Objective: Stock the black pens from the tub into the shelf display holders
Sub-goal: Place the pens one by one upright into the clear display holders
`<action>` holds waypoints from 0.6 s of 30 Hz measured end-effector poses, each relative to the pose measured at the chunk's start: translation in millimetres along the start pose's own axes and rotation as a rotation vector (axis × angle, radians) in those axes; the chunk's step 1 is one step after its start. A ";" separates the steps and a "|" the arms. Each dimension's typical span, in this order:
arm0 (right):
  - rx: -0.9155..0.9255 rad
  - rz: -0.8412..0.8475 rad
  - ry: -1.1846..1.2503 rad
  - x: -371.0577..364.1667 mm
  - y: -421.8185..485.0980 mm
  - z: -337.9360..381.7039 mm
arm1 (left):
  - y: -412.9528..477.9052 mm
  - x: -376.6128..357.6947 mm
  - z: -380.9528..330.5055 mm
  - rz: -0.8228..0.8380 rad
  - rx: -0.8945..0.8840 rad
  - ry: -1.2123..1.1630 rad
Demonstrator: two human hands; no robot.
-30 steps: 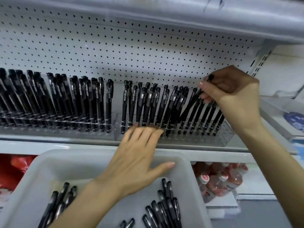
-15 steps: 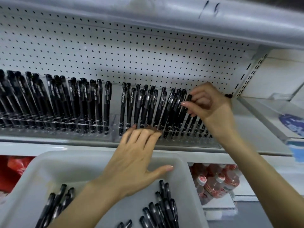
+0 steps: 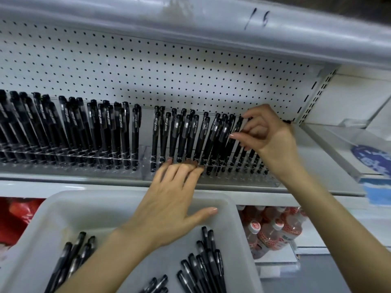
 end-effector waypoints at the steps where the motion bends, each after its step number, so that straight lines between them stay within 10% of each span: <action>1: -0.007 0.003 -0.014 2.5 -1.3 2.4 | -0.1 0.8 -0.5 -0.005 -0.002 0.010; 11: 0.122 0.016 -0.087 -19.7 -30.9 57.9 | -14.5 39.0 6.9 0.015 0.017 -0.198; 18: 0.091 0.325 0.166 -139.5 -54.4 81.4 | -123.8 62.5 76.0 -0.085 0.251 -0.249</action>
Point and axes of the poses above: each hand's wrist, its own y-axis towards the middle knuckle, its own x-axis out of the back of the hand, z = x × y, the point moved 7 cm from there along y, towards the middle knuckle, and after that the axes turned 7 degrees about z, right-handed, at the moved point
